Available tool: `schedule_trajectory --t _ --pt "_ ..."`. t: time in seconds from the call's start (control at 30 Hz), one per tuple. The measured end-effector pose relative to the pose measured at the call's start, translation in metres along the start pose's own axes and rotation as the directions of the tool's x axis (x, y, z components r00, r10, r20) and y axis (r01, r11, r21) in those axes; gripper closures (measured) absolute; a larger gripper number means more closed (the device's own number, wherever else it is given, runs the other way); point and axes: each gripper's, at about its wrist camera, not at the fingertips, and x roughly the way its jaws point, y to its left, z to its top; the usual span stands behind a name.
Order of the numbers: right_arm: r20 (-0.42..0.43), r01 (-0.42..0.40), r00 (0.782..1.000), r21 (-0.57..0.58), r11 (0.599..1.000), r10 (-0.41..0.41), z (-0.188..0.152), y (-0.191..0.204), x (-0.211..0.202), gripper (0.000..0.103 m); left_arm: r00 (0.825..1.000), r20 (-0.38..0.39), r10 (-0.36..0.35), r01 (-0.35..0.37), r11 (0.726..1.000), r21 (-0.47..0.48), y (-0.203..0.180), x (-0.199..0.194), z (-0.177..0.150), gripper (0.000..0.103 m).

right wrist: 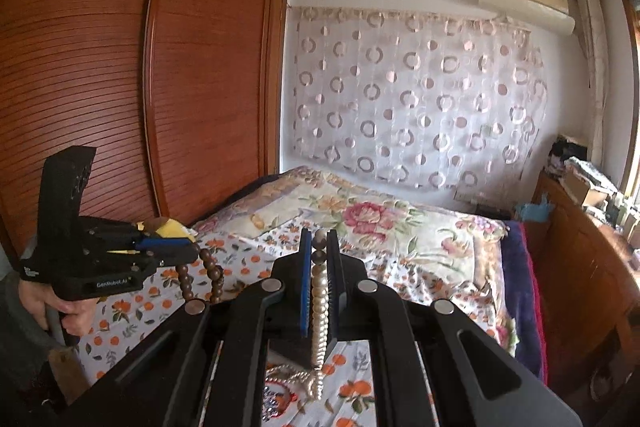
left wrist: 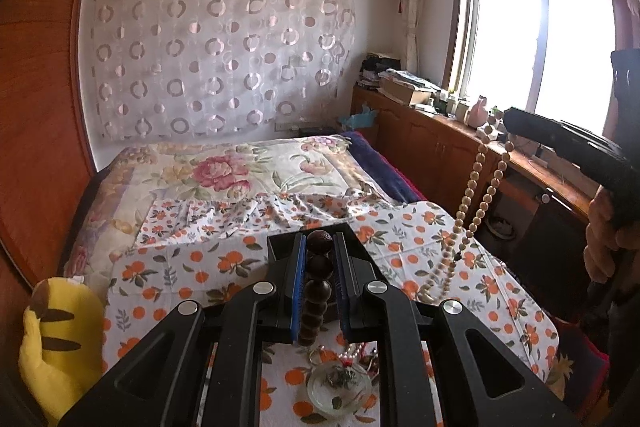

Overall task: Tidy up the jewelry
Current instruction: 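Lower the bead bracelet into the box with the left tool while the right tool drops the pearls in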

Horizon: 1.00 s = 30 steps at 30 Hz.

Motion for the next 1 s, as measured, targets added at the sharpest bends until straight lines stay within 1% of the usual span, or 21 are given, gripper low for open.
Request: schedule_trajectory --t 0.13,0.23,0.37,0.53,0.63,0.77,0.83,1.0 --pt "0.005 0.001 1.0 -0.002 1.0 -0.001 0.01 -0.011 0.011 0.095 1.0 0.0 -0.006 0.006 1.0 0.009 -0.001 0.008 0.006 0.091" --pt "0.007 -0.011 1.0 -0.006 1.0 0.011 0.014 -0.011 0.019 0.095 1.0 -0.005 -0.009 0.009 1.0 0.011 0.0 0.018 0.012 0.091" --pt "-0.012 -0.032 0.999 -0.003 0.999 0.032 0.02 -0.014 0.04 0.095 1.0 -0.019 -0.009 0.009 1.0 0.011 0.002 0.031 0.014 0.091" --pt "-0.017 -0.057 0.998 -0.01 0.998 0.056 0.026 -0.016 0.056 0.095 0.999 -0.03 -0.014 0.014 1.0 0.009 0.004 0.044 0.017 0.091" --pt "-0.025 -0.057 0.998 -0.021 0.998 0.057 0.028 -0.017 0.067 0.095 0.999 -0.039 -0.015 0.015 1.0 0.007 0.005 0.053 0.018 0.091" --pt "-0.046 -0.062 0.997 -0.026 0.998 0.06 0.023 -0.017 0.082 0.095 0.998 -0.054 -0.014 0.014 1.0 0.01 0.008 0.065 0.02 0.091" --pt "-0.064 -0.068 0.996 -0.021 0.997 0.066 0.016 -0.018 0.091 0.095 0.998 -0.059 -0.012 0.013 1.0 0.011 0.01 0.071 0.021 0.091" --pt "-0.162 -0.086 0.983 0.013 0.996 0.087 -0.026 -0.017 0.127 0.095 0.997 -0.082 -0.011 0.011 1.0 0.006 0.015 0.091 0.022 0.091"
